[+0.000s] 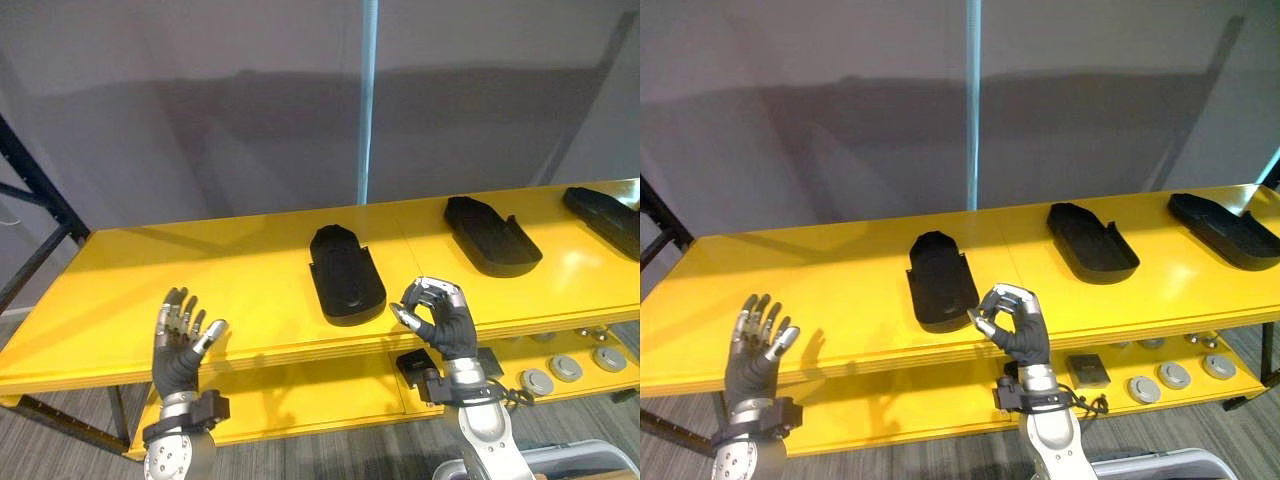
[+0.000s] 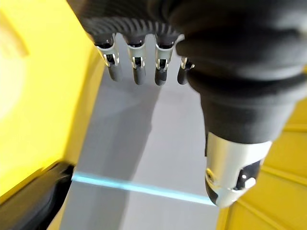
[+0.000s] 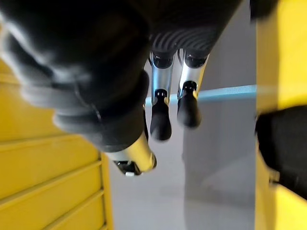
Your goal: Walk over and take plastic housings, then place them on the shelf
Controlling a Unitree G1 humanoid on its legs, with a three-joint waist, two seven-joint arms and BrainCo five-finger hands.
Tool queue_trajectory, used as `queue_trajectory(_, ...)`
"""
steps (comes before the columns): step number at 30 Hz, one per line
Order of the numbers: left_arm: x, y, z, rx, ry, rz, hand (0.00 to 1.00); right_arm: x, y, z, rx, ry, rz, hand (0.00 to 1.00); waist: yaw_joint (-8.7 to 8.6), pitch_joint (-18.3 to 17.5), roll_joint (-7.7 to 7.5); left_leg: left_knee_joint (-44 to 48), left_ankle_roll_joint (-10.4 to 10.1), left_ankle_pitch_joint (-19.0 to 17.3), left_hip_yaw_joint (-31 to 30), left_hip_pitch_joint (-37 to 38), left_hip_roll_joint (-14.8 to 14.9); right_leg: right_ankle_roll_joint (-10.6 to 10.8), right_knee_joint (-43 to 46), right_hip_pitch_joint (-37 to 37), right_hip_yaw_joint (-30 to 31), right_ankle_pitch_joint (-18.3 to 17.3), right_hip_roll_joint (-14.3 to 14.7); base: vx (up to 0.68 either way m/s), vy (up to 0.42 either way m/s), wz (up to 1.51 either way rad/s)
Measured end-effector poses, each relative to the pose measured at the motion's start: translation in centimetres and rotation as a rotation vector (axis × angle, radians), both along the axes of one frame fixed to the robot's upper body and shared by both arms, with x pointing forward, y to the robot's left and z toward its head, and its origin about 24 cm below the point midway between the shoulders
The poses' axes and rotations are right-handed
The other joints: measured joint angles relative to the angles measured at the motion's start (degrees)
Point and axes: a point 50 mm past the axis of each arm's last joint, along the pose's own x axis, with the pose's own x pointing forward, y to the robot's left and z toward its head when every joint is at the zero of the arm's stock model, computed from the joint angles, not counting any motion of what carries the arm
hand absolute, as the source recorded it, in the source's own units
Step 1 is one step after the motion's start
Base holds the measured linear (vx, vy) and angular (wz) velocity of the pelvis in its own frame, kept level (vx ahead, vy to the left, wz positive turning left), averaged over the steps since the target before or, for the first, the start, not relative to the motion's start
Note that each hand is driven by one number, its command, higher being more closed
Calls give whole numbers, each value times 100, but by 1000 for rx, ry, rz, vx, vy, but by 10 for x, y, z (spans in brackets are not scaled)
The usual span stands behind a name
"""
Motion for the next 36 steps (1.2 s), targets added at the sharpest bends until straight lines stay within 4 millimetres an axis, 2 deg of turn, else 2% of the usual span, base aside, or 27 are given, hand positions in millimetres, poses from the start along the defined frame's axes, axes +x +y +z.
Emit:
queue_trajectory(2,-1,-6,-2,5,3,-49,0,11,4,-5,-9,34,1,100,13,10,-17,1,24,72,-120,-109,-22,-2,-34,-33,-131,25,-7,-38,1,35)
queue_trajectory(6,1,-12,-2,36,-1,-74,0,43,8,-10,-18,102,-31,100,182,130,-13,22,58,237,-306,-342,-36,-23,-28,-215,-299,59,-9,-14,0,25)
queue_trajectory(9,4,-16,1,32,-27,-109,0,59,9,-3,-25,99,-58,100,294,383,-4,22,19,306,-414,-467,-37,-41,-22,-294,-414,74,-5,-34,-5,20)
queue_trajectory(16,13,-18,7,-4,-55,-107,0,82,-2,23,-6,41,-135,100,317,886,53,24,54,392,-512,-617,-64,-45,80,-454,-475,78,-42,-16,3,6)
queue_trajectory(21,16,-17,10,-10,-68,-96,0,91,-4,41,-10,-4,-142,100,289,1096,181,24,60,399,-531,-627,-100,-42,115,-473,-487,75,-86,-6,5,2)
queue_trajectory(26,17,-17,11,-31,-77,-97,0,101,1,55,-29,-32,-118,100,277,1261,224,24,68,416,-561,-657,-106,-42,127,-501,-507,73,-91,-7,2,1)
queue_trajectory(31,18,-17,12,-53,-81,-98,0,107,1,68,-39,-59,-105,100,303,1430,333,24,55,441,-582,-683,-114,-34,181,-544,-523,64,-110,-8,2,2)
queue_trajectory(36,18,-18,12,-61,-85,-99,0,108,2,70,-44,-63,-98,100,287,1469,368,24,36,461,-617,-683,-120,-25,218,-544,-571,54,-124,-19,6,3)
